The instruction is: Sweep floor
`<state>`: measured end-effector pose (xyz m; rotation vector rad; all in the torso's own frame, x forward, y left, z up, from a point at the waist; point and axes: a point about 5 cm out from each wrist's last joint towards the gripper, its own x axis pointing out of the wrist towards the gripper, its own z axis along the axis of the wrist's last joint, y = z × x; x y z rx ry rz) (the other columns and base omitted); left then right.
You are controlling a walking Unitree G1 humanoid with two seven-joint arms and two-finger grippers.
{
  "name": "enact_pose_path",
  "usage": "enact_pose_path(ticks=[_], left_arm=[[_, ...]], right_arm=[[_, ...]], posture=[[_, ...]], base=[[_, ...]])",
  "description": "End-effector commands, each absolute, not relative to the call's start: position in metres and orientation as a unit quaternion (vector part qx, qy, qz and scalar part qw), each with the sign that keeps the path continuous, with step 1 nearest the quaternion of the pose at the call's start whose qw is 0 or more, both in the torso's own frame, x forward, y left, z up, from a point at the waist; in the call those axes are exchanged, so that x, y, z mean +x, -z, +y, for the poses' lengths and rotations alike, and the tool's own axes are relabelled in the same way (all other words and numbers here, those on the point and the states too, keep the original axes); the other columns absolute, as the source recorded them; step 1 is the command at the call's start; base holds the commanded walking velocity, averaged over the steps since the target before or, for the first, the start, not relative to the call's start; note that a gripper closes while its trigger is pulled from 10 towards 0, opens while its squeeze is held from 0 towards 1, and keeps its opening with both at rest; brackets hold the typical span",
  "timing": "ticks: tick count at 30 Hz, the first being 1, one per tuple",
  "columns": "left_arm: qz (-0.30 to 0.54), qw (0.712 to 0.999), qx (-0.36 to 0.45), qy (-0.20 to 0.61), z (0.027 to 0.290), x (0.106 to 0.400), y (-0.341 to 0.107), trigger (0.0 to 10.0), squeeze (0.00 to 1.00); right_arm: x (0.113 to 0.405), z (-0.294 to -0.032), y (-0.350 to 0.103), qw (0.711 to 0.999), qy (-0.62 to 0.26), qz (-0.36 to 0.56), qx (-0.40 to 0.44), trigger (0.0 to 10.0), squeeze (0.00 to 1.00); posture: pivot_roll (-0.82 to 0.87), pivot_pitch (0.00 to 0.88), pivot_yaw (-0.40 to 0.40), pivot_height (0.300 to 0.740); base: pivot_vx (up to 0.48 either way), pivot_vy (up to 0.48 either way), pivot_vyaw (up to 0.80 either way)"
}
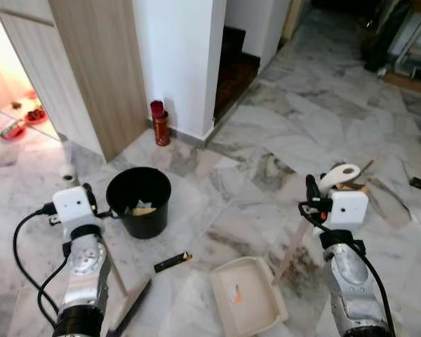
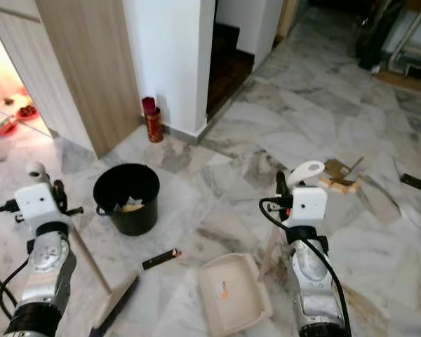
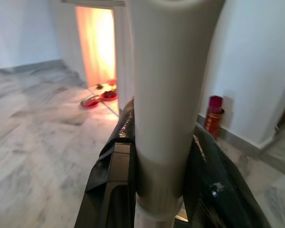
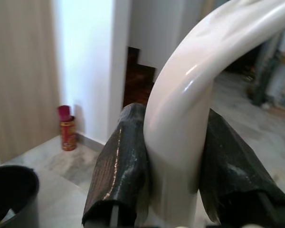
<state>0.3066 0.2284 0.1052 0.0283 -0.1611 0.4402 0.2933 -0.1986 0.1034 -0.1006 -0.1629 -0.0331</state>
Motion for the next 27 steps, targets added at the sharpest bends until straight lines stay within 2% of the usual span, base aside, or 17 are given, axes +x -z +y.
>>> enact_pose_path(ticks=[1, 16, 21, 27], left_arm=[[-0.093, 0.969, 0.021, -0.229, 0.2340, 0.3056, -0.1103, 10.0, 0.00], [-0.094, 0.966, 0.026, -0.241, 0.2373, 0.3059, -0.1120, 10.0, 0.00], [-0.091, 0.965, 0.031, -0.244, 0.2388, 0.3059, -0.1118, 10.0, 0.00], [-0.090, 0.965, 0.034, -0.243, 0.2381, 0.3070, -0.1121, 10.0, 0.00]], right_arm=[[0.2961, -0.1960, -0.1115, 0.994, 0.010, -0.102, -0.048, 10.0, 0.00], [0.2972, -0.1911, -0.1121, 0.993, -0.004, -0.104, -0.046, 10.0, 0.00], [0.2978, -0.1915, -0.1124, 0.994, 0.001, -0.105, -0.039, 10.0, 0.00], [0.2983, -0.1913, -0.1126, 0.993, -0.004, -0.103, -0.055, 10.0, 0.00]], posture=[[-0.03, 0.066, -0.095, 0.740], [-0.02, 0.067, -0.096, 0.740], [-0.02, 0.070, -0.097, 0.740], [-0.02, 0.070, -0.098, 0.740]], base=[[0.000, 0.000, 0.78], [0.000, 0.000, 0.61], [0.000, 0.000, 0.00], [0.301, 0.000, 0.13]])
